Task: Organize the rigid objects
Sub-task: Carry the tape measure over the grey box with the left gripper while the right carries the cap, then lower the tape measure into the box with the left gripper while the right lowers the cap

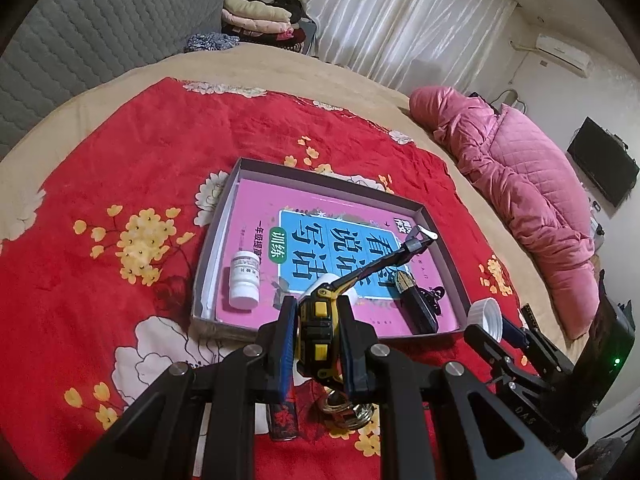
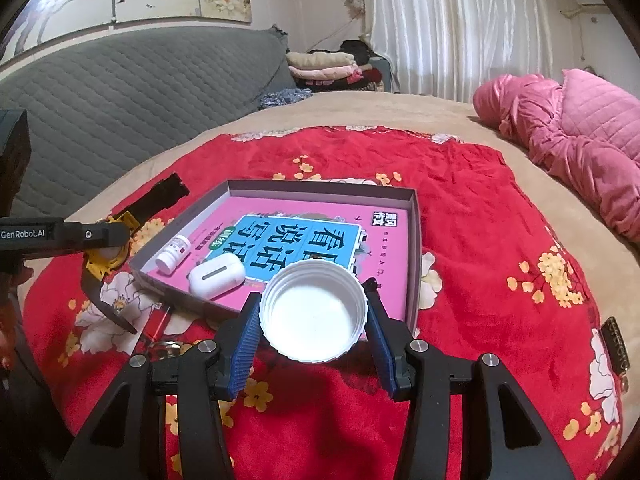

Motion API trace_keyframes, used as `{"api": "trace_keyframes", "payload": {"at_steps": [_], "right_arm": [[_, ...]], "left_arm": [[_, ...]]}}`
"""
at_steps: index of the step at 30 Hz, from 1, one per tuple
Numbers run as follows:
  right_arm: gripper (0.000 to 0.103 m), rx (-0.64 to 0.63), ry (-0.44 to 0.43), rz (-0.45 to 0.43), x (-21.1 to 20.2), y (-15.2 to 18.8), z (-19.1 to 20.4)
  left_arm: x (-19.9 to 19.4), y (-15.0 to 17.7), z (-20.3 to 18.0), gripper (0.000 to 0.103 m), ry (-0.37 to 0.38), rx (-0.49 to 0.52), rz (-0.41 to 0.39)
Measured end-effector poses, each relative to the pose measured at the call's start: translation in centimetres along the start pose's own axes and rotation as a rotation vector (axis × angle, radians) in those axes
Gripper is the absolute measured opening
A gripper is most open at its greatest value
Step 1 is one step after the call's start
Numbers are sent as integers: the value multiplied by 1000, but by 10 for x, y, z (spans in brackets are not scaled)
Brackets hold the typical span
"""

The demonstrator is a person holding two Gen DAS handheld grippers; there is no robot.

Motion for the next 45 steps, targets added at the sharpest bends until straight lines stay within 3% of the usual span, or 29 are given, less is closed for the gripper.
{"api": "trace_keyframes", "payload": {"at_steps": [21, 35, 45], "right_arm": [[52, 27, 22, -40, 7, -13, -14], [52, 23, 46, -68, 11, -21, -24], [52, 23, 48, -61, 23, -24, -29]], "left_arm": [[30, -10, -9, 19, -51, 52, 3], [45, -31, 0, 19, -86, 25, -31], [74, -35, 6, 19, -122, -25, -6]]}}
Point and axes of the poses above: each gripper's, at about its wrist camera, not at the fingertips, and x roughly the way its jaws point, z to its left, y to its underside, the point moved 2 cm from there along x, roughly the way its jaws point, and after that the axes turned 9 degrees about -x, right-handed, at the moved point
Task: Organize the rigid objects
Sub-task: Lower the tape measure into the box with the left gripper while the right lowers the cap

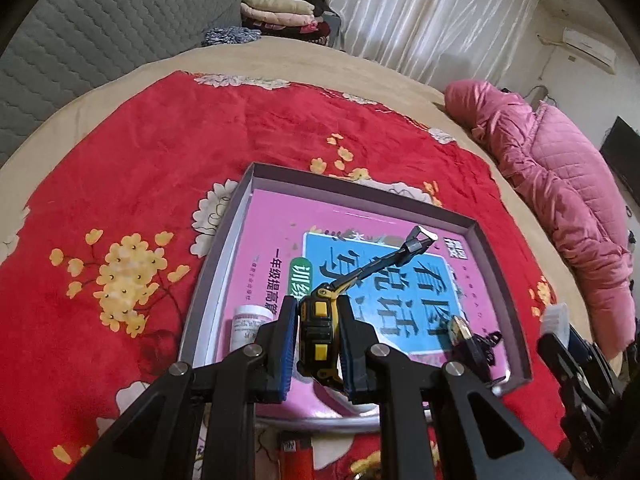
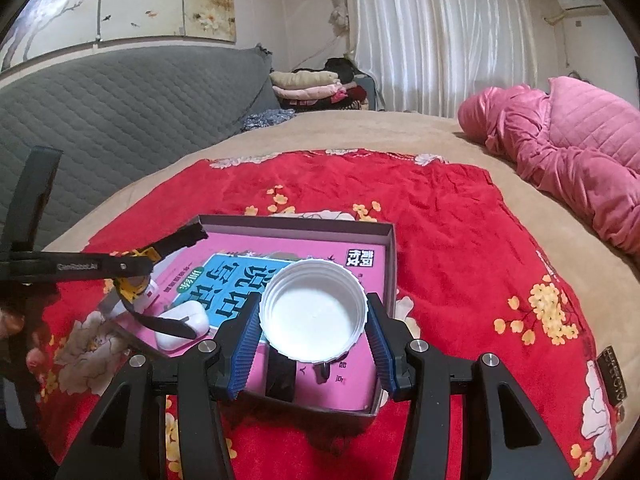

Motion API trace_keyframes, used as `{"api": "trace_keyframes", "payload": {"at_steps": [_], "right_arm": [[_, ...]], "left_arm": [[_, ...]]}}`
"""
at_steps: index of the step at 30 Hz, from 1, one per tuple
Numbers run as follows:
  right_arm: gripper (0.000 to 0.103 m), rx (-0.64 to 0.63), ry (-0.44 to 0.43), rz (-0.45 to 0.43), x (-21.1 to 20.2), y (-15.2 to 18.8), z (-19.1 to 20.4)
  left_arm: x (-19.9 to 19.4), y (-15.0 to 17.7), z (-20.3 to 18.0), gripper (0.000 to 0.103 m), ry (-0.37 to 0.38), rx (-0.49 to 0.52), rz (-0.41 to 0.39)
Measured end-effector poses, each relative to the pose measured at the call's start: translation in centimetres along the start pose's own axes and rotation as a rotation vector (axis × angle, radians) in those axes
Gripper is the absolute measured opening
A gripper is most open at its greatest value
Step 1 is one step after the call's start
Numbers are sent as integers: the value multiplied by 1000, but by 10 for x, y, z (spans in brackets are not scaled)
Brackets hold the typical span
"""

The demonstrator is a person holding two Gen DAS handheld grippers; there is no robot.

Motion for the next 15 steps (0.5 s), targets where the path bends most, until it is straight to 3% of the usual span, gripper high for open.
{"api": "trace_keyframes", "payload": {"at_steps": [5, 15], "right_arm": [[52, -8, -8, 12, 6, 1, 2], [52, -8, -7, 49, 18, 3, 1]], "left_arm": [[15, 0, 4, 19, -49, -15, 10], [25, 14, -6, 19, -105, 72, 11]]}}
Point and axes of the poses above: each gripper's, at about its wrist camera, not at the fingertips, and x roughly the way its jaws point, z to its left, y to its underside, the point moved 2 cm from there along x, roughly the way its jaws point, and after that the axes turned 9 degrees about -x, right-handed, at the moved point
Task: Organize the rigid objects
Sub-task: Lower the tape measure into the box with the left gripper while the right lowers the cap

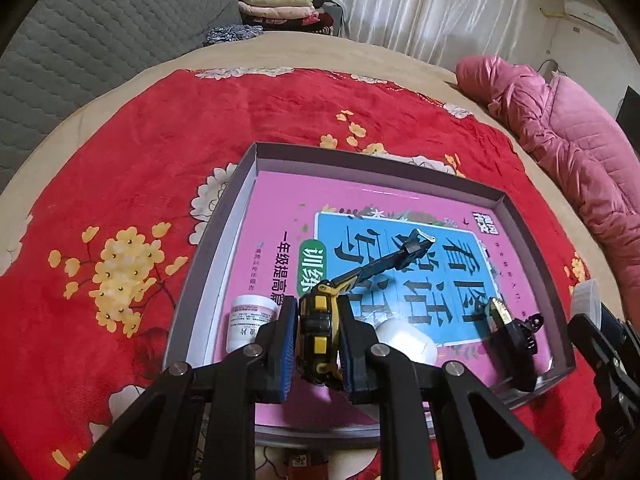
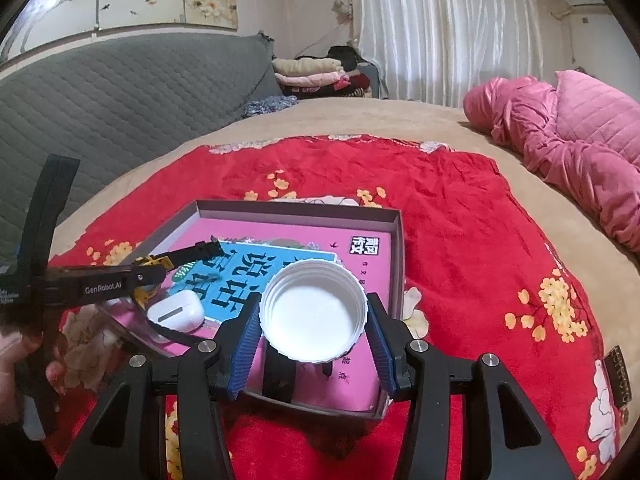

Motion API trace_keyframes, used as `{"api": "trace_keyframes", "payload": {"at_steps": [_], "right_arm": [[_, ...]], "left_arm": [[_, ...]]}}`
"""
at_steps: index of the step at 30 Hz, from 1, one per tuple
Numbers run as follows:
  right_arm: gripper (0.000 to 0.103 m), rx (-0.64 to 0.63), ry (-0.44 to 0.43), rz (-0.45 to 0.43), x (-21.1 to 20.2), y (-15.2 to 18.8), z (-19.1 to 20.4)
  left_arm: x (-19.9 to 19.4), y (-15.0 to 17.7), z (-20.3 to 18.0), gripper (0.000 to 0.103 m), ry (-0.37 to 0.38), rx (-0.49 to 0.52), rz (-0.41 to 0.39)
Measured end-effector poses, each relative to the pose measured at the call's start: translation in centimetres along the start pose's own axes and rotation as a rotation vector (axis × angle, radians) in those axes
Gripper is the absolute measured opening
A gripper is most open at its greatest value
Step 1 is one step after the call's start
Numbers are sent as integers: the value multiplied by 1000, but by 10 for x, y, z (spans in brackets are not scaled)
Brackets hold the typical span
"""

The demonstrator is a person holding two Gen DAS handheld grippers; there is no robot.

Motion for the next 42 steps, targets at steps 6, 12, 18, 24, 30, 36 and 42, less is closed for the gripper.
{"api": "trace_keyframes", "payload": {"at_steps": [6, 12, 18, 24, 30, 36, 42], "right_arm": [[52, -8, -23, 63, 13, 4, 3], [52, -3, -25, 91, 20, 8, 2], [52, 8, -42, 127, 27, 13, 2], [52, -26, -18, 148, 31, 17, 6], [52, -5, -13, 157, 33, 18, 1], [52, 3, -21, 161, 33, 18, 0], [52, 8, -23, 164, 33, 18, 0]], "left_arm": [[2, 4, 2, 19, -36, 17, -1], [3, 7, 5, 19, -38, 12, 6], [3, 8, 5, 19, -36, 12, 8], [2, 10, 4, 19, -35, 19, 15], [2, 11, 2, 19, -41, 32, 19], [1, 14, -2, 19, -48, 62, 27], [-1, 15, -4, 19, -60, 80, 30]]}}
Point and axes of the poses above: each gripper's, at about its wrist camera, not at the fingertips, and x roughly the way its jaws point, z to its left, y to its underside, the point moved 2 cm from there along x, roughly the way its jaws point, and after that the axes turned 9 degrees about -x, right-handed, at the moved point
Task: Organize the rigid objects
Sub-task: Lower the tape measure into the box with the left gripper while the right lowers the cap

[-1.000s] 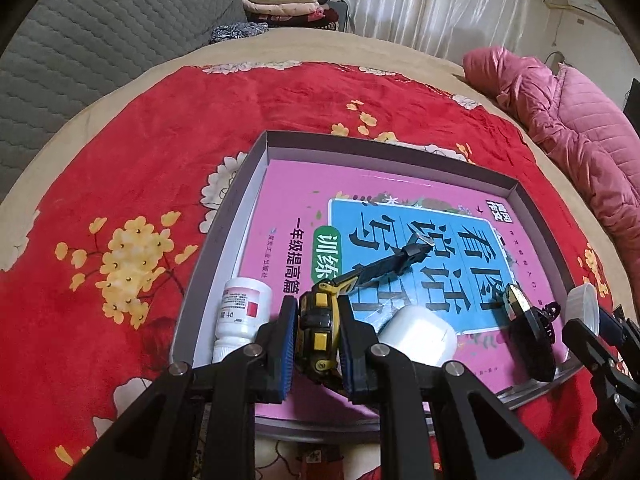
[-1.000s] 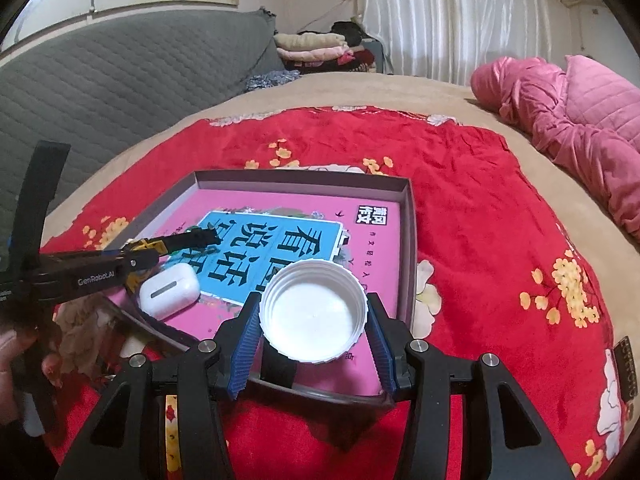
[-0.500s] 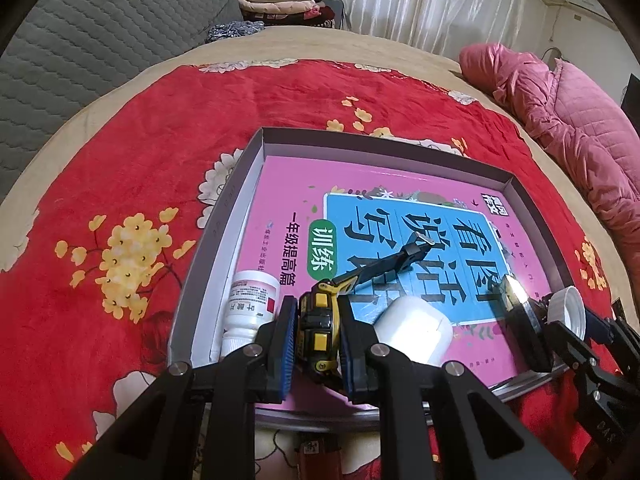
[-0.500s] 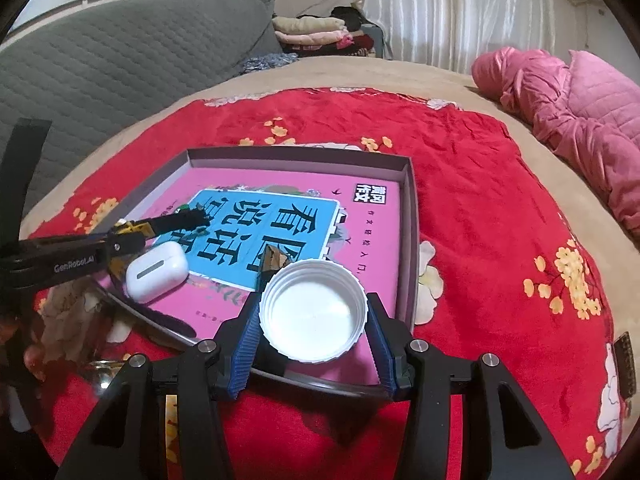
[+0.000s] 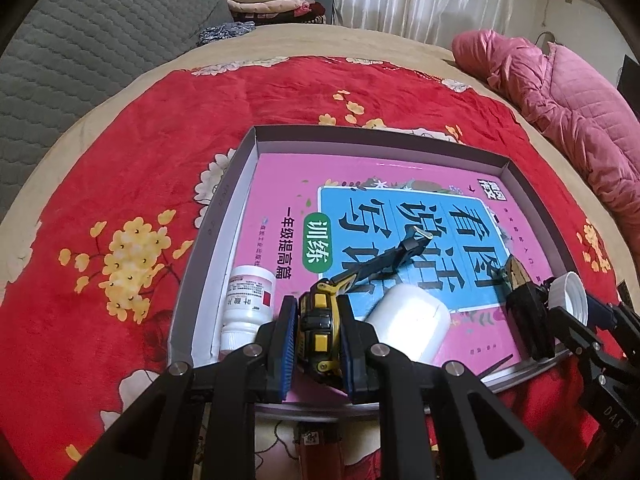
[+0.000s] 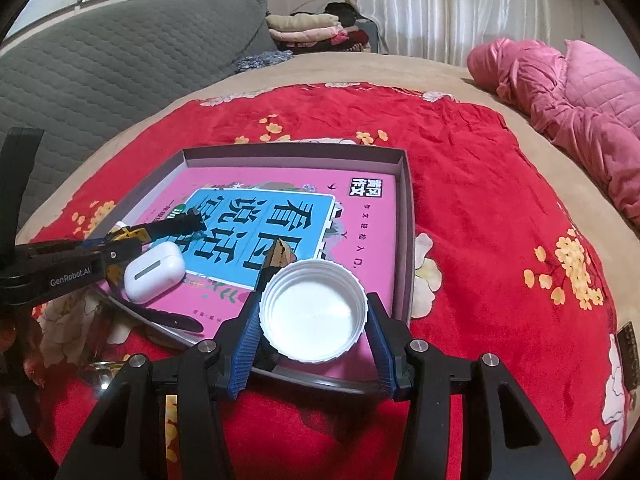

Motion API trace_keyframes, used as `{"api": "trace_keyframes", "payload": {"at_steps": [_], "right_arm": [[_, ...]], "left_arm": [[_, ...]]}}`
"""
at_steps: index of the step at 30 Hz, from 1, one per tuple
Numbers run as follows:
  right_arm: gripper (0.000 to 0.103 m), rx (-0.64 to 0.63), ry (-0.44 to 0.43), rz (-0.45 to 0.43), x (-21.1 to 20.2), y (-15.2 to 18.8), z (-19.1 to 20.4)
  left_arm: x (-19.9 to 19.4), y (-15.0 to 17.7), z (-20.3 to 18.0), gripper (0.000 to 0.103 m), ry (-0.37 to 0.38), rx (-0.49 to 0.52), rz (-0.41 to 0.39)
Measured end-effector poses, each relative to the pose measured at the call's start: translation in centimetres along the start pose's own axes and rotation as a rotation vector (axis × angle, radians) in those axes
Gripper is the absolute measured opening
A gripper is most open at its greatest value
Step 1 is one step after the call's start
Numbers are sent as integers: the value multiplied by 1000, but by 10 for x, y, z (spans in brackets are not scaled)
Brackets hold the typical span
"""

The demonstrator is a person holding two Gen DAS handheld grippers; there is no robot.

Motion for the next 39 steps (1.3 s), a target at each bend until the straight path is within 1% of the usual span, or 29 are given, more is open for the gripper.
{"api": "trace_keyframes", "payload": {"at_steps": [4, 23, 26, 32, 39], "right_arm": [[52, 1, 0, -1, 0, 0, 0], [52, 8, -5, 2, 2, 1, 0], [57, 4, 3, 2, 3, 2, 3], [58, 1, 6, 1, 3, 2, 5], [60, -3, 3, -40, -5, -2, 7]], "left_arm": [[-2, 2, -1, 19, -11, 18, -2], [-2, 5, 0, 20, -17, 32, -2], [-3, 4, 1, 20, -9, 23, 5], [-3, 3, 2, 20, 4, 14, 12], [-4, 3, 3, 22, 15, 6, 13]]}}
Point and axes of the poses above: each gripper's, at about its wrist camera, not at the fingertips, and x roughly the way its jaws point, z to its left, y to its underside, the point moved 2 cm from there along x, roughly the way its jaws point, and after that the axes turned 9 degrees about -x, right-handed, at the moved point
